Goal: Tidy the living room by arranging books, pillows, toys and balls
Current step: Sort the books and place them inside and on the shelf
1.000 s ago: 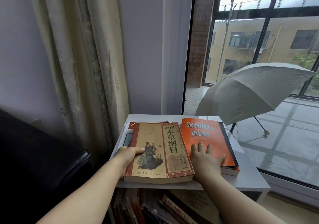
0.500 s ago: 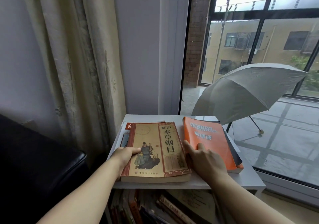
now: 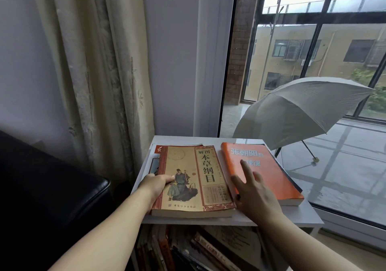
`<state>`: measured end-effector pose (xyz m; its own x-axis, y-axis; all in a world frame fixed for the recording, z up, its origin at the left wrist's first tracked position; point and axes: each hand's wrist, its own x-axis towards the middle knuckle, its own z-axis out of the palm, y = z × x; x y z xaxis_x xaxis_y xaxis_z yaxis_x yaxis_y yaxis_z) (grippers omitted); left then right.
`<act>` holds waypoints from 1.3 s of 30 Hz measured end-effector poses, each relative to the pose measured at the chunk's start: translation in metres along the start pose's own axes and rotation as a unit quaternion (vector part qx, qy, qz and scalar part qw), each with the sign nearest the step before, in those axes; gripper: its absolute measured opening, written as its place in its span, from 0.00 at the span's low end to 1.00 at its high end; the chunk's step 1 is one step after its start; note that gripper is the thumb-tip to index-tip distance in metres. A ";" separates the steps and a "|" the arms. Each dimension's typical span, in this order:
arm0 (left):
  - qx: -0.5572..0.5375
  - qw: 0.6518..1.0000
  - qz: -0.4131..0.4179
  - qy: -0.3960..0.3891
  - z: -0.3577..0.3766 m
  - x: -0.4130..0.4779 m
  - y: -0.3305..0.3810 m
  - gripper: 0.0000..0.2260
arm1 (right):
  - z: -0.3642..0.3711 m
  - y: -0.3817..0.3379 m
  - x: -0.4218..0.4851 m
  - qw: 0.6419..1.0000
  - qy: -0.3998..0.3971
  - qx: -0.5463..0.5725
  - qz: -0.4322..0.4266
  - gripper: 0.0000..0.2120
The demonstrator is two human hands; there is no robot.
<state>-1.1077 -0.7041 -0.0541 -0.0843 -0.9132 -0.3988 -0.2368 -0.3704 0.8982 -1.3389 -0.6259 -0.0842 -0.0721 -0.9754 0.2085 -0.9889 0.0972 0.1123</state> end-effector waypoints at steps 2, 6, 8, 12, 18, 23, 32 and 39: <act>0.004 1.000 -0.001 0.004 -0.001 0.001 -0.001 0.13 | -0.004 -0.002 0.004 1.000 0.012 -0.009 0.004 0.33; 0.007 1.000 -0.003 0.005 -0.002 0.002 -0.001 0.14 | -0.015 -0.006 0.003 0.998 0.027 -0.064 -0.004 0.33; 0.006 1.000 -0.005 0.004 -0.002 0.003 -0.001 0.15 | -0.028 -0.010 -0.001 0.997 0.009 -0.074 -0.016 0.28; 0.007 1.000 -0.012 -0.004 -0.003 0.004 -0.001 0.16 | -0.054 -0.004 0.010 0.992 0.114 0.042 0.037 0.24; -0.009 1.000 -0.010 -0.026 -0.006 0.005 -0.002 0.20 | -0.084 -0.033 0.037 0.891 0.434 0.127 -0.047 0.18; -0.161 0.983 -0.014 -0.092 -0.004 0.006 0.004 0.29 | -0.056 -0.104 0.014 0.917 0.238 0.128 -0.294 0.22; -0.057 0.996 -0.020 -0.071 -0.007 -0.004 0.005 0.21 | -0.044 -0.059 0.044 0.798 -0.171 0.505 0.283 0.27; -0.138 0.989 0.007 -0.055 -0.005 -0.014 -0.004 0.22 | -0.044 -0.056 0.029 0.718 -0.116 0.626 0.281 0.22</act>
<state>-1.1007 -0.6902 -0.0515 -0.1942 -0.9004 -0.3893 0.0375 -0.4034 0.9143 -1.2795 -0.6505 -0.0417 -0.3820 -0.8722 -0.3056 -0.1268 0.3770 -0.9175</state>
